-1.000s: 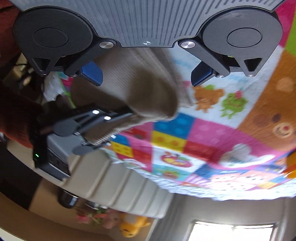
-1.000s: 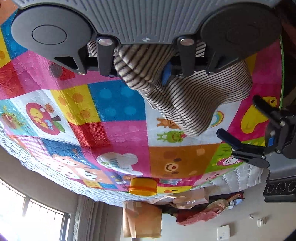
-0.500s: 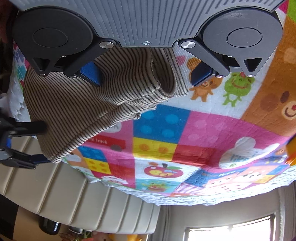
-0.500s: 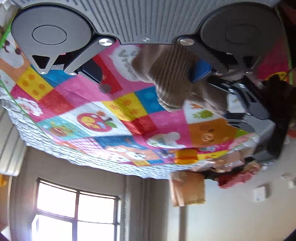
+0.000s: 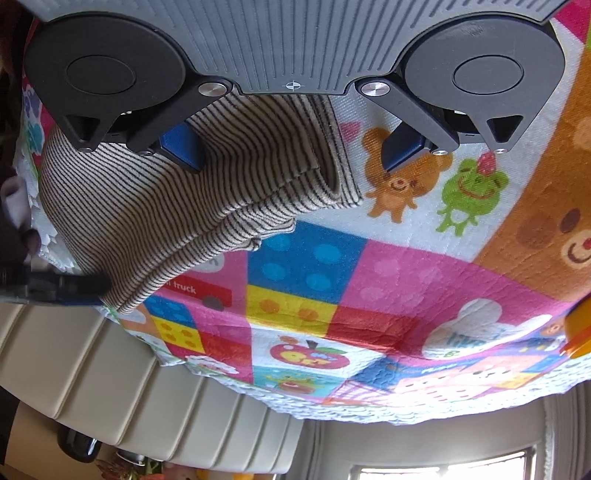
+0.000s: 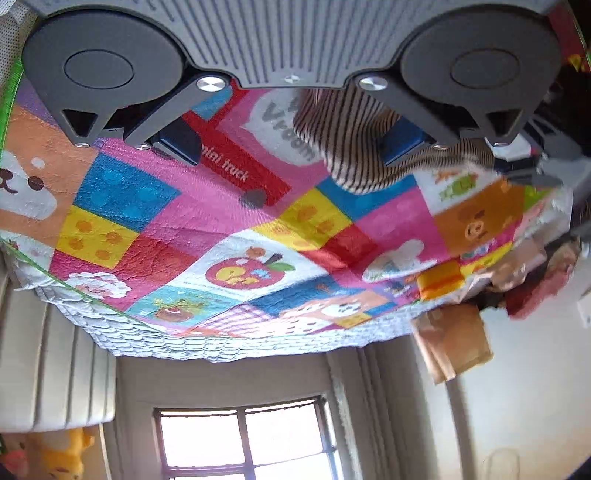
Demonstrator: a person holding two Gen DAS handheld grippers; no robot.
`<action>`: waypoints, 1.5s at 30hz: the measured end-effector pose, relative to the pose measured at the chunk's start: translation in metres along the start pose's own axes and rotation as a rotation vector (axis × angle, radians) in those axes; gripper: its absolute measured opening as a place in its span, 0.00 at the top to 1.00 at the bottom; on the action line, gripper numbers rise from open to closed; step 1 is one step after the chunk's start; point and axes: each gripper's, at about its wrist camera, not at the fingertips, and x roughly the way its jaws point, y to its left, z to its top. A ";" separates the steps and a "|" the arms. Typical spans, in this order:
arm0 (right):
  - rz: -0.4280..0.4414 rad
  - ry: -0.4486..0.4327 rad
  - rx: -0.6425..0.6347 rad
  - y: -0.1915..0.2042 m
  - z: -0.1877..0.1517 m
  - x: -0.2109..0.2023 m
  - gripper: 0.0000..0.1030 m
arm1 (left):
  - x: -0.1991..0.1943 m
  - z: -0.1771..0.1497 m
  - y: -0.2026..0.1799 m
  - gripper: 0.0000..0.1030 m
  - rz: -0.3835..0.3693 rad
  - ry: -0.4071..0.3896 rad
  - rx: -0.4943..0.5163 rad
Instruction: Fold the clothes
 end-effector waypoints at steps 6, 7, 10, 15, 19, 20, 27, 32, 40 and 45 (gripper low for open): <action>-0.212 0.119 -0.077 0.012 -0.014 0.042 0.00 | 0.001 -0.001 0.001 0.00 -0.003 -0.005 -0.006; -0.229 0.101 -0.075 0.015 -0.017 0.043 0.00 | 0.001 0.000 0.001 0.00 -0.002 -0.006 -0.005; -0.266 0.062 -0.067 0.019 -0.024 0.045 0.00 | 0.002 0.000 0.001 0.00 -0.001 -0.006 0.000; -0.256 0.055 -0.030 0.014 -0.026 0.042 0.00 | 0.001 0.000 0.002 0.00 -0.002 -0.009 -0.001; -0.248 0.051 0.002 0.010 -0.028 0.042 0.00 | -0.002 0.004 0.000 0.00 0.030 -0.018 0.011; -0.255 0.047 -0.002 0.012 -0.028 0.042 0.00 | -0.003 0.006 0.000 0.00 0.050 -0.023 0.019; -0.275 0.028 -0.026 0.015 -0.030 0.041 0.00 | -0.032 0.034 -0.018 0.00 0.021 -0.130 0.100; -0.279 0.012 -0.047 0.016 -0.032 0.038 0.00 | -0.022 0.046 -0.052 0.00 -0.054 -0.106 0.248; 0.045 0.064 0.141 0.006 -0.041 -0.047 0.00 | 0.026 0.043 -0.039 0.00 -0.078 0.032 0.162; 0.286 0.261 0.386 0.012 -0.091 -0.056 0.06 | 0.027 0.041 -0.033 0.00 -0.089 0.046 0.112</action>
